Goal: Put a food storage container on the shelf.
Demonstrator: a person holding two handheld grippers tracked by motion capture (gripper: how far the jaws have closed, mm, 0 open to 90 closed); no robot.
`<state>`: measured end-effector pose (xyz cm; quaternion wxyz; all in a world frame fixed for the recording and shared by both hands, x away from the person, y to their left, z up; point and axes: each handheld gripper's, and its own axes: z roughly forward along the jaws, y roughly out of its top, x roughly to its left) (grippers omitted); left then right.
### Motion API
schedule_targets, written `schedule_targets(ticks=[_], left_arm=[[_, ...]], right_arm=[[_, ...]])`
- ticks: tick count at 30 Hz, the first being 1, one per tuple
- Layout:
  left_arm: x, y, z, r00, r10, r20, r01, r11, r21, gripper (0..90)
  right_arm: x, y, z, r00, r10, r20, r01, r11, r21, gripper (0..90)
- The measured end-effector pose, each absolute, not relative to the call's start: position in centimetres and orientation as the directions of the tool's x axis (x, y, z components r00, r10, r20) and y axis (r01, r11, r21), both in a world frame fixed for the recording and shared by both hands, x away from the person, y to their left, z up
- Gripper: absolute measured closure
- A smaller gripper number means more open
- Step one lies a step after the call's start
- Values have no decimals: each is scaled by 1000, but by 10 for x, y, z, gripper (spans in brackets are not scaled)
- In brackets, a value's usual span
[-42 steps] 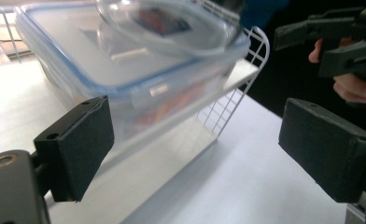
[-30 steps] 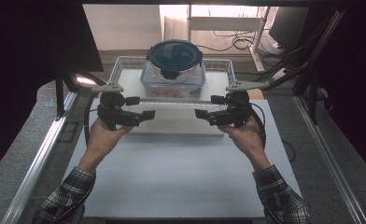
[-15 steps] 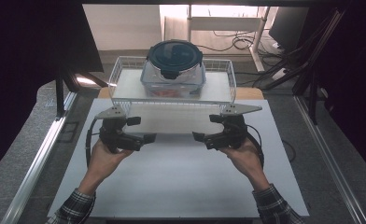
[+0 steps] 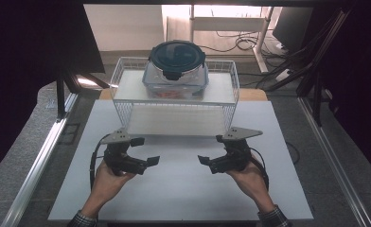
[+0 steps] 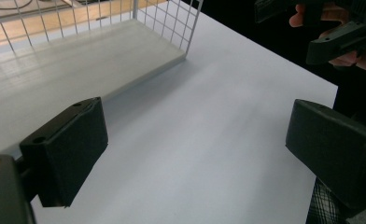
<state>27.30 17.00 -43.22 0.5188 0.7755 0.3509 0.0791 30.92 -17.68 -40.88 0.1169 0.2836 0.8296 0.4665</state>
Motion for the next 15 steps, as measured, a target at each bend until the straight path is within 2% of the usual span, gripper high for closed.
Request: schedule_targets(ticks=[15], left_arm=[[246,178,-466,722,642,-260,487,-204,849,49]], right_arm=[[287,-193,-442,-783,618,65,393,410,823,0]])
